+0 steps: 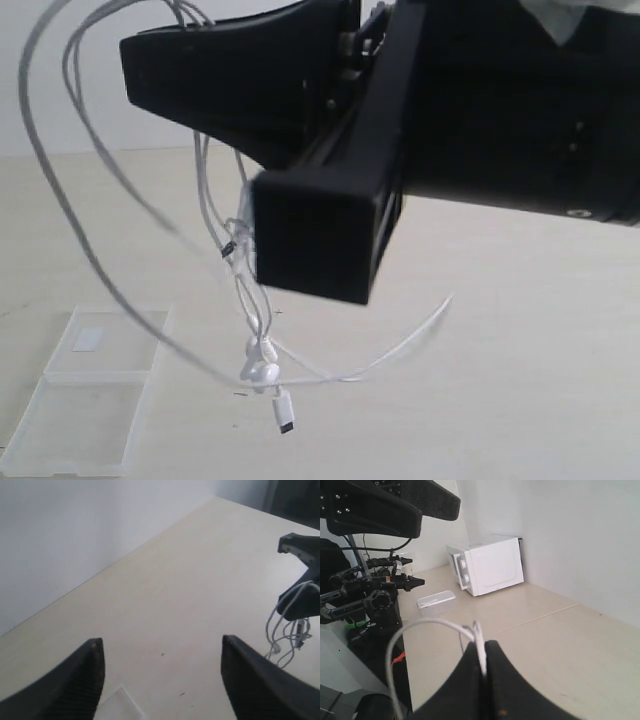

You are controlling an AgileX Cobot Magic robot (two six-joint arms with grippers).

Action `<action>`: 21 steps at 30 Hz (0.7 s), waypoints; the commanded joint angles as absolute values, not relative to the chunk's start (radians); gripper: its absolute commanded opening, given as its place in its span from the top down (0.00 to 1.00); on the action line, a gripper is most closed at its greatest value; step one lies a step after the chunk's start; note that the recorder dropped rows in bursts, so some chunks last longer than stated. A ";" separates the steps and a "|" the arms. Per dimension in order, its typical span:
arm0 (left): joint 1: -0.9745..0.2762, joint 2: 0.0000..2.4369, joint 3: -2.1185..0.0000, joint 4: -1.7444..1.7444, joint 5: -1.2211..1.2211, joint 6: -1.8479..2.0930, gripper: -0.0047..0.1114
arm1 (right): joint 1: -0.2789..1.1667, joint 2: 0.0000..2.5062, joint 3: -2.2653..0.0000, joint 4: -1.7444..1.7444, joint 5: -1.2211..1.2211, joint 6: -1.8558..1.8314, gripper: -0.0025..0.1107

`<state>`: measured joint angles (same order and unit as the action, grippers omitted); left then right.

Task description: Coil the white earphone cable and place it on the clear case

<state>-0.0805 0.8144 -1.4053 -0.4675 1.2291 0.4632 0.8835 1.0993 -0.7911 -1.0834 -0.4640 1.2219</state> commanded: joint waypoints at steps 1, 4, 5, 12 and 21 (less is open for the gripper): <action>-0.082 0.809 -1.403 -0.522 1.221 0.486 0.40 | 0.885 1.094 -0.798 -1.016 -0.472 1.214 0.98; -0.082 0.811 -1.400 -0.536 1.221 0.493 0.40 | 0.885 1.094 -0.798 -0.983 -0.474 1.204 0.98; -0.082 0.811 -1.400 -0.536 1.221 0.493 0.40 | 0.885 1.094 -0.798 -0.976 -0.474 1.204 0.98; -0.082 0.811 -1.399 -0.566 1.221 0.498 0.40 | 0.885 1.094 -0.798 -0.947 -0.509 1.204 0.98; -0.082 0.811 -1.335 -0.617 1.221 0.520 0.40 | 0.885 1.094 -0.798 -0.782 -0.571 1.197 0.98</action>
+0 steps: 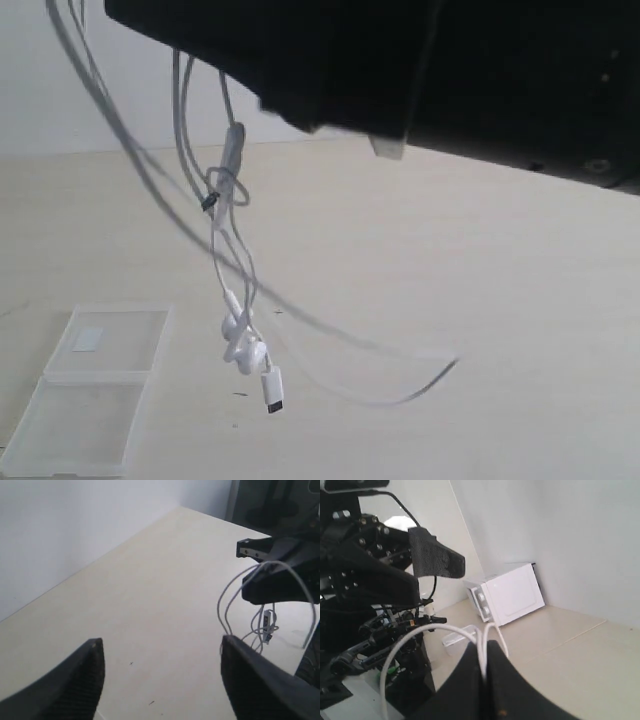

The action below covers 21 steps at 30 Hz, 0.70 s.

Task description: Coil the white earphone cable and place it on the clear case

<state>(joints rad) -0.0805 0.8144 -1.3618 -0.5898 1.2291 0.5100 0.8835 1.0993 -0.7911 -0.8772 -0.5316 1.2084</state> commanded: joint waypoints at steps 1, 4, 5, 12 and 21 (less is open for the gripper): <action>-0.082 0.811 -1.333 -0.621 1.221 0.520 0.40 | 0.885 1.094 -0.798 -0.749 -0.572 1.194 0.98; -0.082 0.811 -1.330 -0.642 1.221 0.520 0.40 | 0.885 1.094 -0.798 -0.652 -0.574 1.168 0.98; -0.082 0.811 -1.330 -0.651 1.221 0.522 0.40 | 0.885 1.094 -0.798 -0.622 -0.574 1.166 0.98; -0.082 0.811 -1.330 -0.660 1.221 0.524 0.44 | 0.885 1.108 -0.798 -0.552 -0.570 1.148 0.98; -0.082 0.811 -1.261 -0.772 1.221 0.588 0.44 | 0.885 1.141 -0.798 -0.613 -0.571 1.157 0.98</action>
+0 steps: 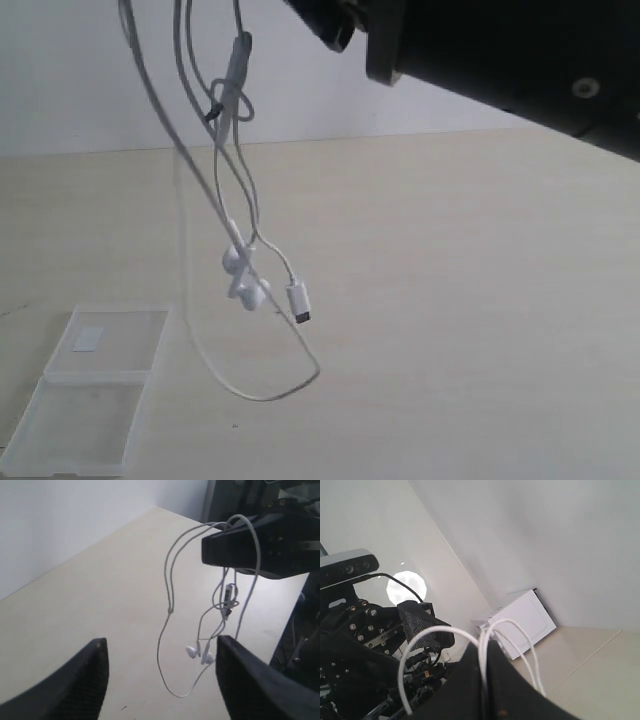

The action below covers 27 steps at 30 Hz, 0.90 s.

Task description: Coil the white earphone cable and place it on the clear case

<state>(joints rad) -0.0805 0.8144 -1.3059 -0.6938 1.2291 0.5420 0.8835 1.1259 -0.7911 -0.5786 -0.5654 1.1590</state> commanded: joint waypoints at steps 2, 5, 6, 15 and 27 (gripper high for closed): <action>-0.082 0.811 -1.225 -0.801 1.221 0.616 0.44 | 0.885 1.143 -0.798 -0.609 -0.571 1.176 0.98; -0.082 0.811 -1.169 -0.826 1.194 0.633 0.44 | 0.885 1.143 -0.798 -0.598 -0.573 1.176 0.98; -0.082 0.811 -1.149 -0.831 1.179 0.639 0.44 | 0.885 1.143 -0.798 -0.598 -0.573 1.176 0.98; -0.082 0.811 -0.960 -1.059 1.073 0.870 0.43 | 0.885 1.143 -0.798 -0.582 -0.581 1.176 0.98; -0.082 0.809 -0.794 -1.192 1.035 1.136 0.20 | 0.885 1.143 -0.798 -0.519 -0.598 1.168 0.98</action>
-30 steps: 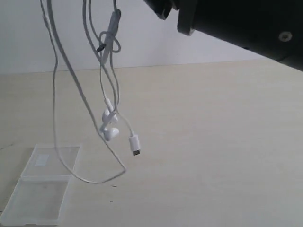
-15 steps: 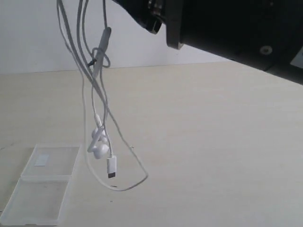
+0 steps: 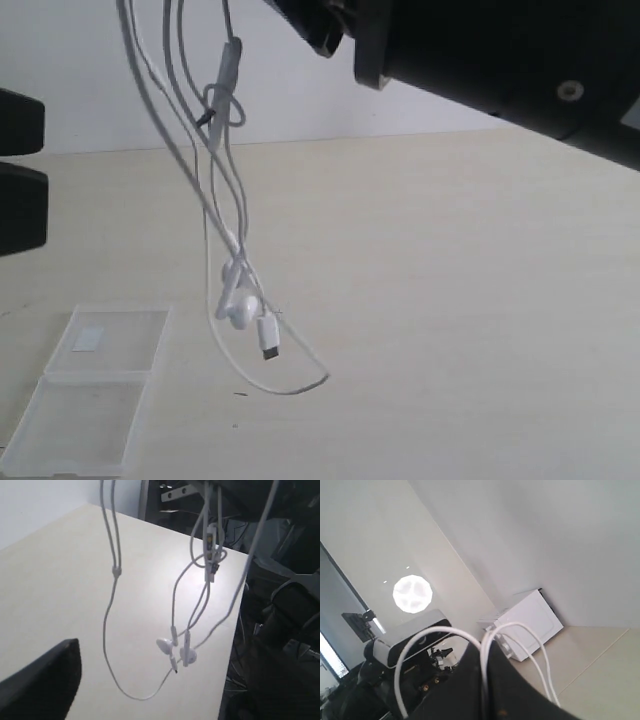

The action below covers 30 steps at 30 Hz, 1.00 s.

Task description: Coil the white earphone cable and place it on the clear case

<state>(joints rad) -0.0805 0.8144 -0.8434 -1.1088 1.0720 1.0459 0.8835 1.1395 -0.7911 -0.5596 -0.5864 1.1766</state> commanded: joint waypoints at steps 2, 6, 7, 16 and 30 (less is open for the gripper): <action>-0.082 0.811 -0.767 -1.226 1.012 1.190 0.20 | 0.885 1.143 -0.798 -0.493 -0.598 1.162 0.98; -0.082 0.813 -0.718 -1.324 0.975 1.307 0.20 | 0.885 1.150 -0.798 -0.474 -0.601 1.143 0.98; -0.082 0.813 -0.709 -1.351 0.973 1.332 0.20 | 0.885 1.154 -0.798 -0.474 -0.601 1.137 0.98; -0.082 0.853 -0.638 -1.500 0.959 1.550 0.20 | 0.885 1.219 -0.798 -0.500 -0.620 1.123 0.98; -0.082 0.943 -0.594 -1.662 0.962 1.750 0.20 | 0.885 1.222 -0.798 -0.514 -0.637 1.113 0.98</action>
<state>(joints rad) -0.0805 0.9300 -0.5969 -1.6332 0.9577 1.7266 0.8835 1.2204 -0.7911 -0.5049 -0.6197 1.1242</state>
